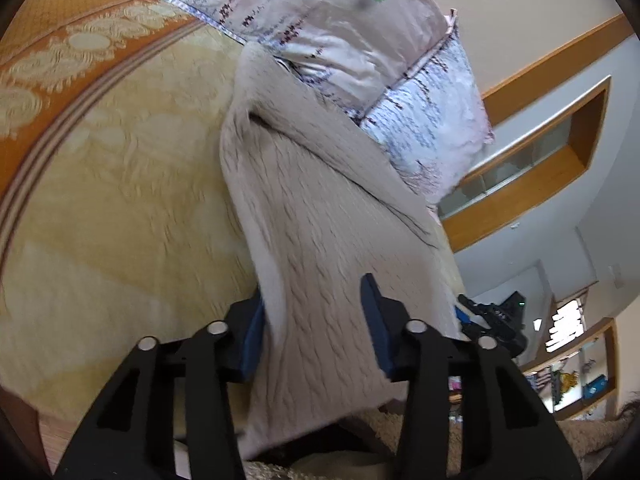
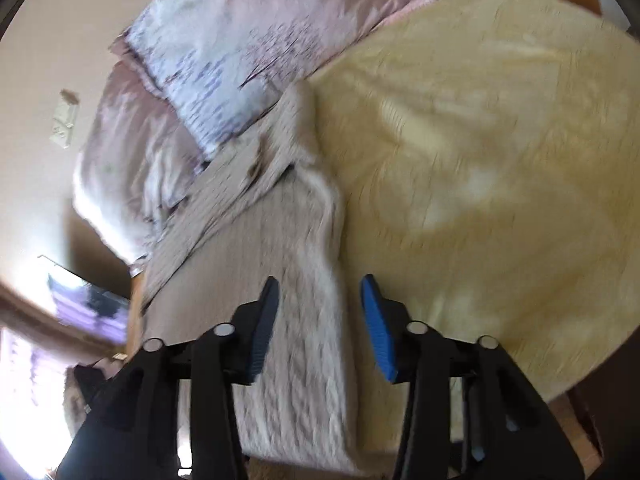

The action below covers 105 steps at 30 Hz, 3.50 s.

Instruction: Fold small clothes

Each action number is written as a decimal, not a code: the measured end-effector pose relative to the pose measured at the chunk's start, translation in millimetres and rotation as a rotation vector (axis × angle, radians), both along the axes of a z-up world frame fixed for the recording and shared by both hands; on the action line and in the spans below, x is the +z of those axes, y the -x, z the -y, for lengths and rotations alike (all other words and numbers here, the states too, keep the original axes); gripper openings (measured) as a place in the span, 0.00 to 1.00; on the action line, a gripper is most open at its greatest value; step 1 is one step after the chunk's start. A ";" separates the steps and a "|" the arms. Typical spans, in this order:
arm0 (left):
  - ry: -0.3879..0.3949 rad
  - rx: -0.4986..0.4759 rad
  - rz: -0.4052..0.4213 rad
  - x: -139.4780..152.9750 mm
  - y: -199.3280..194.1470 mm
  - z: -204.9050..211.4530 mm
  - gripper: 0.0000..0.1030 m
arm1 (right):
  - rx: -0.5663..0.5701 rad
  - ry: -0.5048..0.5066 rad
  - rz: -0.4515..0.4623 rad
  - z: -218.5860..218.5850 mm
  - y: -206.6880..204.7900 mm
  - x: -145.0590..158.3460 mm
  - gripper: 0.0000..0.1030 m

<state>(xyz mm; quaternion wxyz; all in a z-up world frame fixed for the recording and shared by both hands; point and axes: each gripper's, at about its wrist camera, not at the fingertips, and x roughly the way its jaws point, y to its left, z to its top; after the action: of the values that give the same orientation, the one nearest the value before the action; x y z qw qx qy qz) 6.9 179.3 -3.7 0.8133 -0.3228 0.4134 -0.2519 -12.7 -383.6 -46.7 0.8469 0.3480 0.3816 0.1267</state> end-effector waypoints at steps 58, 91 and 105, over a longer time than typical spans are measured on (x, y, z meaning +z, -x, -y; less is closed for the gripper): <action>-0.211 0.112 0.316 130.8 -88.1 20.8 0.05 | -0.097 0.440 0.601 -61.0 -16.3 139.5 0.07; -0.220 0.272 0.086 68.9 -214.7 -7.4 0.53 | -0.207 0.371 0.299 -42.8 -150.3 99.8 0.65; -0.327 0.120 0.010 35.9 -169.5 9.5 0.32 | -0.082 0.452 0.119 -30.9 -129.1 41.5 0.36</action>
<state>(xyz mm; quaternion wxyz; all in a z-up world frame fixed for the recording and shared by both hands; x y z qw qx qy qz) 176.4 169.8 32.2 0.8707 -0.2091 0.4245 -0.1340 116.4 -352.7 -5.2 0.9288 0.1568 0.3350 0.0237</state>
